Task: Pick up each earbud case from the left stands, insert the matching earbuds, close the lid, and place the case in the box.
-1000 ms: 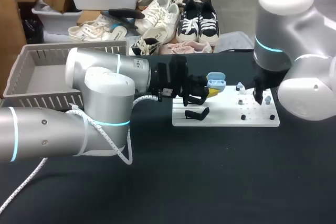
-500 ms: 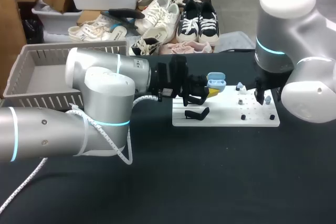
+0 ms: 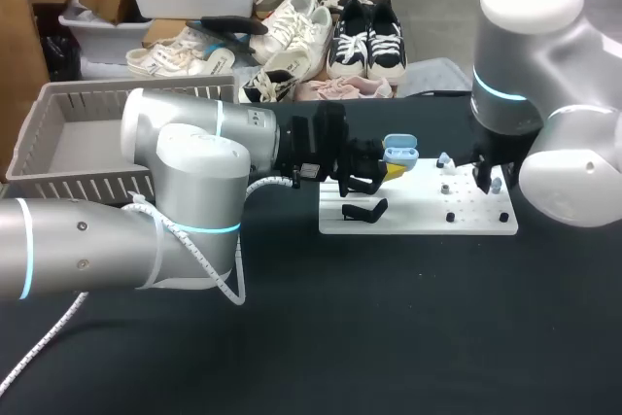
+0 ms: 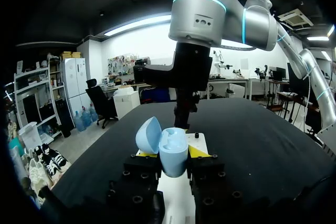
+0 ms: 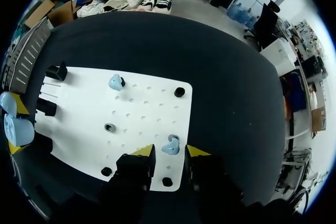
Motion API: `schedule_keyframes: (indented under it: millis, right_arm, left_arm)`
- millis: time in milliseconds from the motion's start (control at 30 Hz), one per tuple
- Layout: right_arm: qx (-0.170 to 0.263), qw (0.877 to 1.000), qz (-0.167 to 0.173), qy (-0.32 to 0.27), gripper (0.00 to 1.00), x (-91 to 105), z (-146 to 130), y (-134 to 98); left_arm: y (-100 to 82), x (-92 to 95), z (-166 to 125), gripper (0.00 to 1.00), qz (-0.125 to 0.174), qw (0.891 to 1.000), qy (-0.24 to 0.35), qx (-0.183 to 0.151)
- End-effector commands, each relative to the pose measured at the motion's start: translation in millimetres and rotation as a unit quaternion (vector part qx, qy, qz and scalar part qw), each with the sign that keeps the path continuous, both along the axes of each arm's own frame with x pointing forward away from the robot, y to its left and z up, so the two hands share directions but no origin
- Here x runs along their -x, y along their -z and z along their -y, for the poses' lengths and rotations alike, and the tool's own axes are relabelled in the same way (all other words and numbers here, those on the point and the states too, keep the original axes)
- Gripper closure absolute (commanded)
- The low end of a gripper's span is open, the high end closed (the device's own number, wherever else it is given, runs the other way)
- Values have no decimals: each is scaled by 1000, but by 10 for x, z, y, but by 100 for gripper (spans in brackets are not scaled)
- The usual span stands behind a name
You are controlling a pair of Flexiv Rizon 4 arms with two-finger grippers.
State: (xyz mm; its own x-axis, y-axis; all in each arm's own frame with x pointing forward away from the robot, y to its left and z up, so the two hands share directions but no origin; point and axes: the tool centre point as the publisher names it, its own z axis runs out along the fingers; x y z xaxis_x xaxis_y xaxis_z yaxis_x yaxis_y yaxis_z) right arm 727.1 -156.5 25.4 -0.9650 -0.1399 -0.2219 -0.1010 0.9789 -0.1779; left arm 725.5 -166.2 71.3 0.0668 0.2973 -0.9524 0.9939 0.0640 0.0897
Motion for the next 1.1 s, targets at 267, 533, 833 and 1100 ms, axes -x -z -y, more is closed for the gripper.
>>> schedule_keyframes:
  millis: [267,533,833,1100]
  right_arm:
    - [1,1000,2,5,70,-3,1,14]
    - [0,1000,0,5,72,-36,18,24]
    - [-2,1000,-3,5,74,-46,11,41]
    - [-3,1000,-5,7,85,-41,5,50]
  left_arm:
    - [7,11,0,100,1,1000,-2,1]
    - [7,11,0,100,1,1000,-2,1]
    - [7,11,0,100,1,1000,-2,1]
    - [7,11,0,100,1,1000,-2,1]
